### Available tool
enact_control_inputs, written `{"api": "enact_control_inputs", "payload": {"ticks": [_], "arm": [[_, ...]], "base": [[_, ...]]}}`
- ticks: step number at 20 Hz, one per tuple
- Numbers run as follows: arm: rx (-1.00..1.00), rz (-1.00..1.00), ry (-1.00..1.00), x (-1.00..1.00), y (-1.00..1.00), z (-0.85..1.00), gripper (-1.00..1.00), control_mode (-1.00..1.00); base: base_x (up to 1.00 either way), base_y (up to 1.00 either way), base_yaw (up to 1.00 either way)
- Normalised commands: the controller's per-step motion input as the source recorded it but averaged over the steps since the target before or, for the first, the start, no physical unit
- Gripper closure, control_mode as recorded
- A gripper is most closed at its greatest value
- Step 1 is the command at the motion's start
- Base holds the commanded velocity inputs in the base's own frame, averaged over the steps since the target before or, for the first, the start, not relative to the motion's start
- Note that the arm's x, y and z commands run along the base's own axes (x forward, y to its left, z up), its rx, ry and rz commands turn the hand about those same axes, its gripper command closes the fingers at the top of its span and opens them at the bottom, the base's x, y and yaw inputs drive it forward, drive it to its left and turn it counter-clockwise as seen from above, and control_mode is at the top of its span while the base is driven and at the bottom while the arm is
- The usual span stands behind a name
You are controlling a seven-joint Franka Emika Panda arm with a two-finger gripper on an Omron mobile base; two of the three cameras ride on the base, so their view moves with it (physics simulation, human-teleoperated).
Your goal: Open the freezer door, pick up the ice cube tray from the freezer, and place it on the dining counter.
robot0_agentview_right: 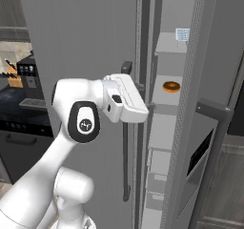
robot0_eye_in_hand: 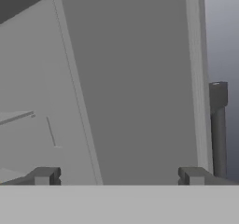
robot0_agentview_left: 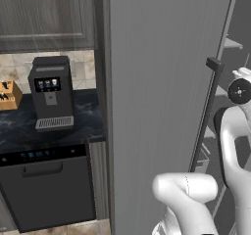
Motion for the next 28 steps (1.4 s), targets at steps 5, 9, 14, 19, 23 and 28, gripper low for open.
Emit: {"api": "enact_control_inputs", "payload": {"ticks": [5, 9, 14, 19, 23, 28], "arm": [[0.00, 0.00, 0.00, 0.04, -0.13, 0.00, -1.00, -1.00], [0.00, 0.00, 0.00, 0.00, -0.09, 0.00, -1.00, -1.00], [0.00, 0.00, 0.00, 0.00, -0.17, 0.00, -1.00, -1.00], [0.00, 0.00, 0.00, 0.00, -0.09, 0.00, -1.00, -1.00], [0.00, 0.00, 0.00, 0.00, -0.19, 0.00, -1.00, -1.00], [0.00, 0.00, 0.00, 0.00, -0.21, 0.00, -1.00, -1.00]], "base": [[0.00, 0.00, 0.00], [0.00, 0.00, 0.00], [0.00, 0.00, 0.00], [0.00, 0.00, 0.00], [0.00, 0.00, 0.00], [0.00, 0.00, 0.00]]}}
